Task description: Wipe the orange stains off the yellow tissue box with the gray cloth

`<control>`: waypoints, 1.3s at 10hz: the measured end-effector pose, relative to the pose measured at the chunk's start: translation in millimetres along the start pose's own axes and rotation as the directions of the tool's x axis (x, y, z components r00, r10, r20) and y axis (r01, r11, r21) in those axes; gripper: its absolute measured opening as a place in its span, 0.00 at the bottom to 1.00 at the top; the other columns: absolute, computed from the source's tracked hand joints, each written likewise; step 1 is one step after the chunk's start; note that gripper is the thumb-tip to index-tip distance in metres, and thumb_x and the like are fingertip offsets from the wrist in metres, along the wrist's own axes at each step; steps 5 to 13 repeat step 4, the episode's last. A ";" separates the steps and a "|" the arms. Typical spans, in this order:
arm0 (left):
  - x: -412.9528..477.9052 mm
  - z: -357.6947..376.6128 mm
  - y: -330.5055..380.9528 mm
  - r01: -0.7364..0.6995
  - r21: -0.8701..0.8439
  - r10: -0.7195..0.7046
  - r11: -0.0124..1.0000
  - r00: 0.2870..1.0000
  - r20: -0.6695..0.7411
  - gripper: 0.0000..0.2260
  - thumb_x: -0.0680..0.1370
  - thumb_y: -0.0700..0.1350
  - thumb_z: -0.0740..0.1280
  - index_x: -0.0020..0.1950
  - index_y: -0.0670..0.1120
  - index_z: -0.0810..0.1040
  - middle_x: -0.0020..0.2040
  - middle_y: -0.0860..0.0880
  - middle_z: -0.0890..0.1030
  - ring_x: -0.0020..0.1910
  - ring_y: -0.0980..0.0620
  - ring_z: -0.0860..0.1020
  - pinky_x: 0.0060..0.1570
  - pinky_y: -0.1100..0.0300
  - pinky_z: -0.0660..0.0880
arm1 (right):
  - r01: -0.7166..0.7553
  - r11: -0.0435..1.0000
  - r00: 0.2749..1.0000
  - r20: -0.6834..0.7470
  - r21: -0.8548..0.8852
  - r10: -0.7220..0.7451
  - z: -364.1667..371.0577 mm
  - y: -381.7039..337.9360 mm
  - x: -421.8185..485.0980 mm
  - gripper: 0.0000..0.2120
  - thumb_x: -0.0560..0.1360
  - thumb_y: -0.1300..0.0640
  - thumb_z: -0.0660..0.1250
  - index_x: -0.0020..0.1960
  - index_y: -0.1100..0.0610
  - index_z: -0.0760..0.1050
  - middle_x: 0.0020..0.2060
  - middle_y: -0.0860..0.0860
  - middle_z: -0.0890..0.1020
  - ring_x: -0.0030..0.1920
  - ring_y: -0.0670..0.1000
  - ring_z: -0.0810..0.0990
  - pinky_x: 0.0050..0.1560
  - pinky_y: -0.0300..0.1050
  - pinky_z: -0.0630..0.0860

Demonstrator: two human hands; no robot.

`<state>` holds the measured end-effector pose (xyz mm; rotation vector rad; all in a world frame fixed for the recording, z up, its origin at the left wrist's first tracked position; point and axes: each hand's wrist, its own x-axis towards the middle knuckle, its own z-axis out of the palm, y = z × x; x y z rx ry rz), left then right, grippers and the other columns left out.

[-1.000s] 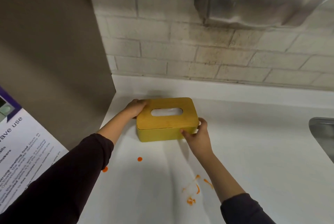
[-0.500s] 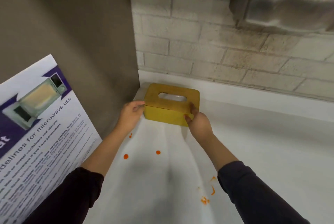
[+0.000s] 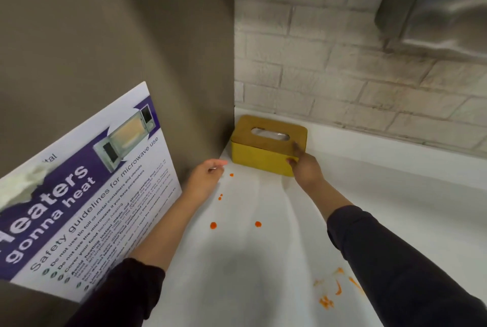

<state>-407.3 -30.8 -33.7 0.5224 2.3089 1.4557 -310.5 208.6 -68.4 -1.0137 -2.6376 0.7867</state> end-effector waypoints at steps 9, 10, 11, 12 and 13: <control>11.2 19.9 33.1 -0.094 0.058 0.083 0.994 0.982 0.169 0.10 0.77 0.38 0.61 0.55 0.40 0.79 0.57 0.40 0.80 0.54 0.47 0.77 0.43 0.73 0.71 | 0.048 0.957 0.983 0.181 -0.287 0.005 -22.7 -15.7 0.9 0.37 0.76 0.49 0.62 0.75 0.57 0.44 0.57 0.62 0.78 0.56 0.62 0.77 0.53 0.52 0.73; 11.2 19.9 33.1 -0.094 0.058 0.083 0.994 0.982 0.169 0.10 0.77 0.38 0.61 0.55 0.40 0.79 0.57 0.40 0.80 0.54 0.47 0.77 0.43 0.73 0.71 | 0.048 0.957 0.983 0.181 -0.287 0.005 -22.7 -15.7 0.9 0.37 0.76 0.49 0.62 0.75 0.57 0.44 0.57 0.62 0.78 0.56 0.62 0.77 0.53 0.52 0.73; 11.2 19.9 33.1 -0.094 0.058 0.083 0.994 0.982 0.169 0.10 0.77 0.38 0.61 0.55 0.40 0.79 0.57 0.40 0.80 0.54 0.47 0.77 0.43 0.73 0.71 | 0.048 0.957 0.983 0.181 -0.287 0.005 -22.7 -15.7 0.9 0.37 0.76 0.49 0.62 0.75 0.57 0.44 0.57 0.62 0.78 0.56 0.62 0.77 0.53 0.52 0.73; 11.2 19.9 33.1 -0.094 0.058 0.083 0.994 0.982 0.169 0.10 0.77 0.38 0.61 0.55 0.40 0.79 0.57 0.40 0.80 0.54 0.47 0.77 0.43 0.73 0.71 | 0.048 0.957 0.983 0.181 -0.287 0.005 -22.7 -15.7 0.9 0.37 0.76 0.49 0.62 0.75 0.57 0.44 0.57 0.62 0.78 0.56 0.62 0.77 0.53 0.52 0.73; 11.2 19.9 33.1 -0.094 0.058 0.083 0.994 0.982 0.169 0.10 0.77 0.38 0.61 0.55 0.40 0.79 0.57 0.40 0.80 0.54 0.47 0.77 0.43 0.73 0.71 | 0.048 0.957 0.983 0.181 -0.287 0.005 -22.7 -15.7 0.9 0.37 0.76 0.49 0.62 0.75 0.57 0.44 0.57 0.62 0.78 0.56 0.62 0.77 0.53 0.52 0.73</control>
